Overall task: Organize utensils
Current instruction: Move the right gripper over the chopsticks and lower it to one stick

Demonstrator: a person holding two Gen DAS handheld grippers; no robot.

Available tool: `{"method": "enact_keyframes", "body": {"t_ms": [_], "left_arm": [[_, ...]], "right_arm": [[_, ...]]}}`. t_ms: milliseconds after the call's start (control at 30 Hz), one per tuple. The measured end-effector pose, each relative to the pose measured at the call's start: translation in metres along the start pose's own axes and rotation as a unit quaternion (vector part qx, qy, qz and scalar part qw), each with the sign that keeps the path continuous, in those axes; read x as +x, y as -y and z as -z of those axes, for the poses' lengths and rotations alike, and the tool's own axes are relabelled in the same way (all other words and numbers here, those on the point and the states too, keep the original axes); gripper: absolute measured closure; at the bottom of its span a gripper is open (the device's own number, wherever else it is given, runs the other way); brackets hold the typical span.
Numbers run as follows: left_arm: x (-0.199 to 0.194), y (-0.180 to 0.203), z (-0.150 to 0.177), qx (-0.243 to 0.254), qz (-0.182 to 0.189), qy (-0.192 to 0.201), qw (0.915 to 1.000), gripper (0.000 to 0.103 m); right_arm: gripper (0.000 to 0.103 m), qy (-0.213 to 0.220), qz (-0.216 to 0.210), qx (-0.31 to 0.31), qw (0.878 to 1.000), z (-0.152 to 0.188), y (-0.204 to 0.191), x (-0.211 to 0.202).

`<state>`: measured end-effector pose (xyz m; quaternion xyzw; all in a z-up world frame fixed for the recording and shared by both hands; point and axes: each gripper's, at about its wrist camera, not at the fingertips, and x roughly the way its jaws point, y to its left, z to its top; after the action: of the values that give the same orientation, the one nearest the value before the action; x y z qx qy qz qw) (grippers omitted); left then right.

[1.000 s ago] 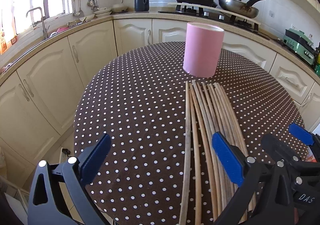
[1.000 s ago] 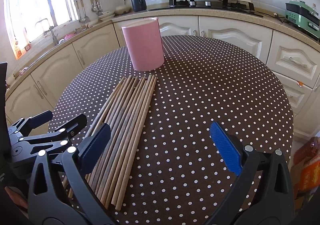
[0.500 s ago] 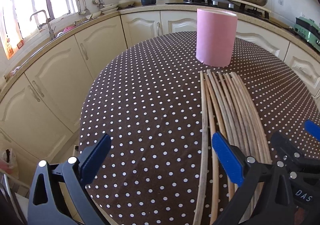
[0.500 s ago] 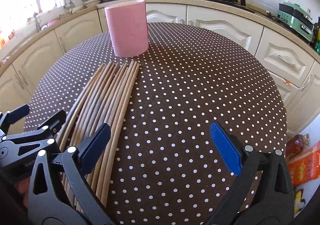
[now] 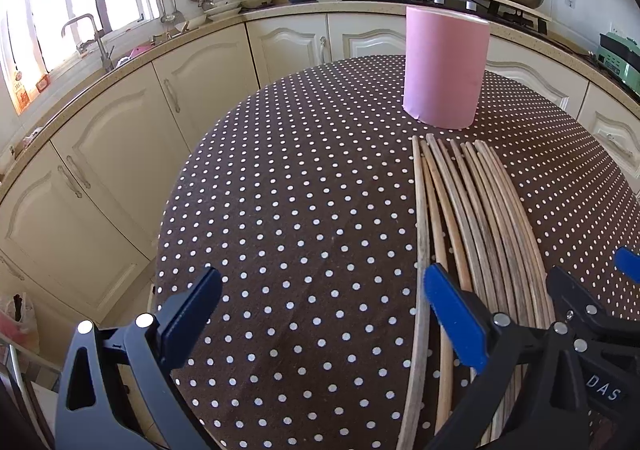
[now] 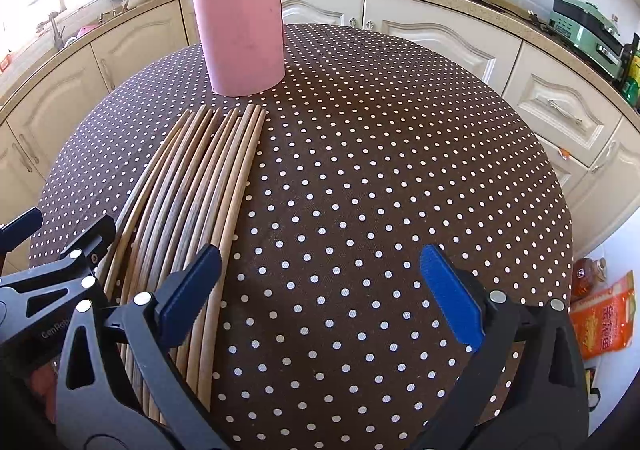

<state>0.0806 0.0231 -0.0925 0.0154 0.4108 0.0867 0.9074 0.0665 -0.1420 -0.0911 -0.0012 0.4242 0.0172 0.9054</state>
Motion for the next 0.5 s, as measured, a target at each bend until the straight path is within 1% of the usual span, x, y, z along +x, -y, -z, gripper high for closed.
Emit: {"method": "enact_keyframes", "body": {"t_ms": [233, 400, 500], "left_arm": [[0.01, -0.002, -0.01, -0.003, 0.016, -0.007, 0.9998, 0.004], [0.023, -0.003, -0.022, -0.007, 0.041, -0.019, 0.999, 0.004], [0.033, -0.003, -0.03, -0.008, 0.061, -0.037, 0.9974, 0.004]], "right_arm": [[0.006, -0.02, 0.018, -0.013, 1.0, -0.013, -0.006, 0.007], [0.006, -0.038, 0.013, -0.003, 0.999, -0.024, -0.003, 0.016], [0.006, -0.041, 0.015, -0.001, 0.999, -0.029, -0.001, 0.021]]}}
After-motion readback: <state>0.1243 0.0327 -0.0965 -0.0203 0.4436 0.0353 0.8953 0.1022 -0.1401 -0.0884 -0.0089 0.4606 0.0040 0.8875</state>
